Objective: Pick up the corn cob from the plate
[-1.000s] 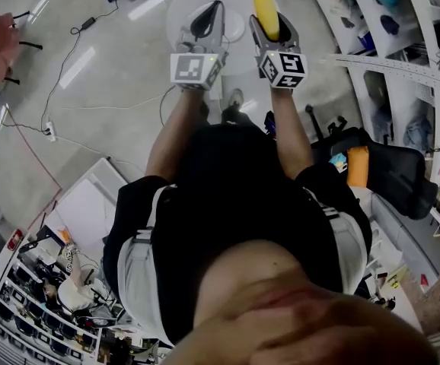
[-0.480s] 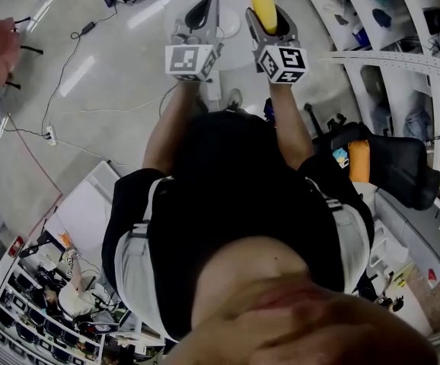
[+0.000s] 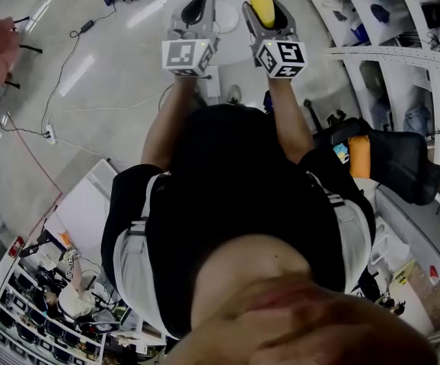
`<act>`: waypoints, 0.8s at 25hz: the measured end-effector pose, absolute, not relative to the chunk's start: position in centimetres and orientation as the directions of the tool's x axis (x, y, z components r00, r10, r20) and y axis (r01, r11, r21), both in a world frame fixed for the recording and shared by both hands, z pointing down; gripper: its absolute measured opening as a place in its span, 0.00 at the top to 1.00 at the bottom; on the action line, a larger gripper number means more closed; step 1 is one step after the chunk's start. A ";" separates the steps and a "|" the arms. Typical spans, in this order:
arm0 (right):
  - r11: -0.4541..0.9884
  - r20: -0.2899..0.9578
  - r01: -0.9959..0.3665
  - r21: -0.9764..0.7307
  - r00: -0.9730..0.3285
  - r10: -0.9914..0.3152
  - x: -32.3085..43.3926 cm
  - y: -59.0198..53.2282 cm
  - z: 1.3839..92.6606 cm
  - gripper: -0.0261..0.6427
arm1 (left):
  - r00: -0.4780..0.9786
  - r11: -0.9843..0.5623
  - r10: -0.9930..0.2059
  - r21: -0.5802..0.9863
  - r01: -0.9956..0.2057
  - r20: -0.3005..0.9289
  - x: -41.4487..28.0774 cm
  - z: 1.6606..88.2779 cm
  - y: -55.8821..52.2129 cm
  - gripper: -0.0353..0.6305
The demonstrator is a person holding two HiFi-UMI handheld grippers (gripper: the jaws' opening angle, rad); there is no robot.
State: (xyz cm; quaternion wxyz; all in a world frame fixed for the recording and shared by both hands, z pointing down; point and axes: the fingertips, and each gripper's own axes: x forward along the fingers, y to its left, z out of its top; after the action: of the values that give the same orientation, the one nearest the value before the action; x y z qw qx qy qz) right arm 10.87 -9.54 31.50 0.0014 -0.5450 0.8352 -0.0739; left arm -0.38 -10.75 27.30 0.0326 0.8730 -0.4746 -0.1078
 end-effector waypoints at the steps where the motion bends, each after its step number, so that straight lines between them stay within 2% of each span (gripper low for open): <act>1: 0.396 0.077 -0.910 -0.125 -0.407 -0.910 10.9 -9.5 31.5 0.57 | 0.525 -0.546 -0.837 0.162 -0.822 -0.158 -0.4 27.4 -10.7 0.95; 20: 0.407 0.068 -0.907 -0.112 -0.416 -0.907 11.2 -10.3 30.8 0.57 | 0.518 -0.540 -0.841 0.160 -0.826 -0.158 0.1 27.0 -11.3 0.95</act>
State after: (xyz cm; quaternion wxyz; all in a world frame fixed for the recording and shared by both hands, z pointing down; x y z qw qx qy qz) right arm 11.24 -10.30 30.84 0.0018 -0.5406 0.8388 -0.0655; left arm 0.14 -11.32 26.99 0.0323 0.8706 -0.4787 -0.1087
